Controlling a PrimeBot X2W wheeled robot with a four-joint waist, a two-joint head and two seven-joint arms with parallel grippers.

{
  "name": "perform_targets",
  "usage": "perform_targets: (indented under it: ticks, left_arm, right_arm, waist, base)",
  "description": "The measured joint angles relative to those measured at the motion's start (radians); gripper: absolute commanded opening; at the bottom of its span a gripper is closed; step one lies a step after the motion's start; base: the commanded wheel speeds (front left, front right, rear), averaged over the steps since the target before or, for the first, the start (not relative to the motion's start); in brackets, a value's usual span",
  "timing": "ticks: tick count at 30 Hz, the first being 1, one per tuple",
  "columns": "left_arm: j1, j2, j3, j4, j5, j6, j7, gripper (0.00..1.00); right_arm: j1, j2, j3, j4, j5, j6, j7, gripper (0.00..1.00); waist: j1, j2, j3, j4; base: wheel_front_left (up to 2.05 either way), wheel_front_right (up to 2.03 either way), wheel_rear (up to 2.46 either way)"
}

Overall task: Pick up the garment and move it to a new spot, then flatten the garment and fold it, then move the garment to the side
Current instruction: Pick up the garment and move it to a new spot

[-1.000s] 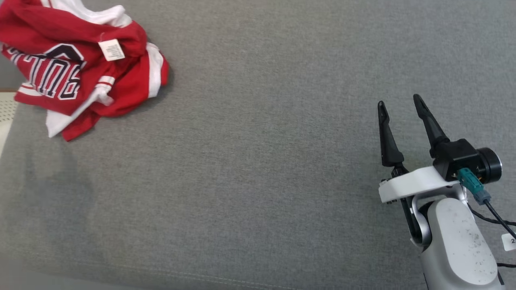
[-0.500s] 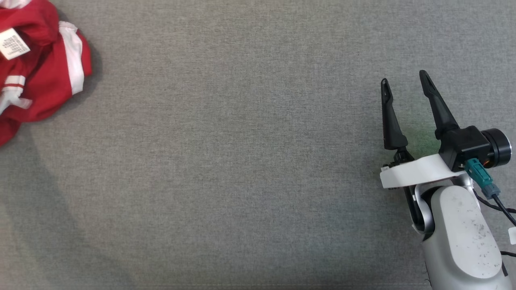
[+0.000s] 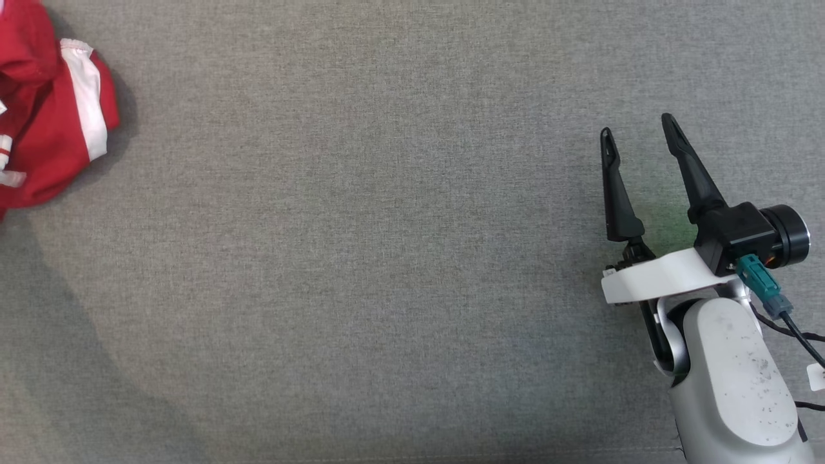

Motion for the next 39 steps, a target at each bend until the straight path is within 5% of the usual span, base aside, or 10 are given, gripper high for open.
perform_targets:
  ticks: [9,16,29,39]
  left_arm:
    - [-0.029,0.038,-0.048,-0.028,0.040,-0.009,-0.274,0.00]
    - [-0.128,0.061,-0.142,-0.158,0.085,-0.012,-0.346,0.00]
    - [-0.302,-0.043,-0.363,-0.621,0.071,-0.014,-0.171,0.00]
    - [-0.335,-0.166,-0.553,-0.717,0.025,-0.016,-0.087,0.00]
  right_arm:
    - [0.007,0.000,0.007,0.028,0.036,0.000,0.000,1.00]
    - [0.026,0.000,0.024,0.043,0.092,0.000,0.000,1.00]
    - [0.065,0.000,0.027,0.044,0.187,0.000,0.000,1.00]
    - [0.072,-0.001,0.026,0.039,0.236,0.000,0.000,1.00]
  waist:
    - [0.0000,0.0000,-0.067,-0.012]
    - [-0.0001,0.0000,-0.139,-0.042]
    - [-0.0001,0.0000,-0.221,-0.218]
    - [-0.0001,0.0001,-0.230,-0.358]
  base:
    - [0.00,0.00,0.00]
    - [0.00,0.00,0.00]
    - [0.00,0.00,0.00]
    - [0.00,0.00,0.00]
